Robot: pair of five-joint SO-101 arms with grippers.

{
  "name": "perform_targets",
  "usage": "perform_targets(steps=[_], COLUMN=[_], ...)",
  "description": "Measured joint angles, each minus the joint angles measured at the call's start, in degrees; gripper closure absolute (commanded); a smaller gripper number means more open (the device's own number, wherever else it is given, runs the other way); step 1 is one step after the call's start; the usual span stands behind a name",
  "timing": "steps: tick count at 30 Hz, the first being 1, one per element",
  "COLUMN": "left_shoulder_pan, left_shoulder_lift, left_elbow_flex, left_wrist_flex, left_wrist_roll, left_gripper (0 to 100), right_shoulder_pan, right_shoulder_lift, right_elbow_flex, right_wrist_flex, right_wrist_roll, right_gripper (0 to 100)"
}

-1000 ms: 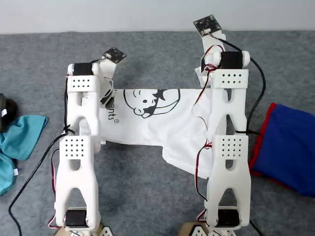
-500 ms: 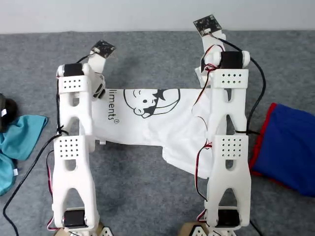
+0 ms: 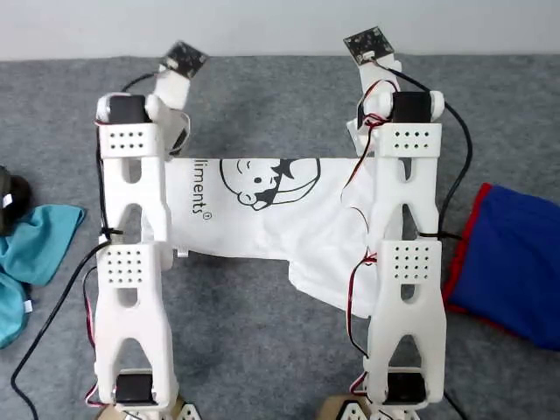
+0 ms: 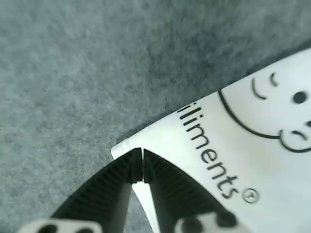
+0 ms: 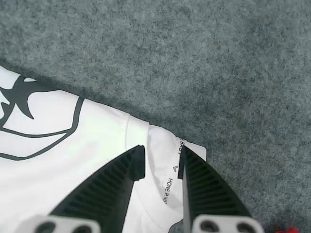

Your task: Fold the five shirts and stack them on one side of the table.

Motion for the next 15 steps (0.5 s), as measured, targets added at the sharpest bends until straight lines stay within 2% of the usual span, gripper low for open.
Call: perform_targets(steps=[6,9,15], left_shoulder_pan=[2.2,2.3,0.8], left_shoulder_lift=[-11.6,-13.3,-10.4], left_elbow_flex=[19.3,28.3,32.4], left_wrist_flex=[0.0,0.1,-0.4], left_wrist_roll=[0.0,0.1,0.2], left_gripper=[99,99,99], right_shoulder_pan=[0.0,0.0,0.0], right_shoulder_lift=[0.0,0.0,0.0], right_elbow_flex=[0.0,0.0,0.0], right_wrist_flex=[0.0,0.0,0.0], right_wrist_roll=[0.0,0.0,0.0], right_gripper=[87.6,87.6,87.6])
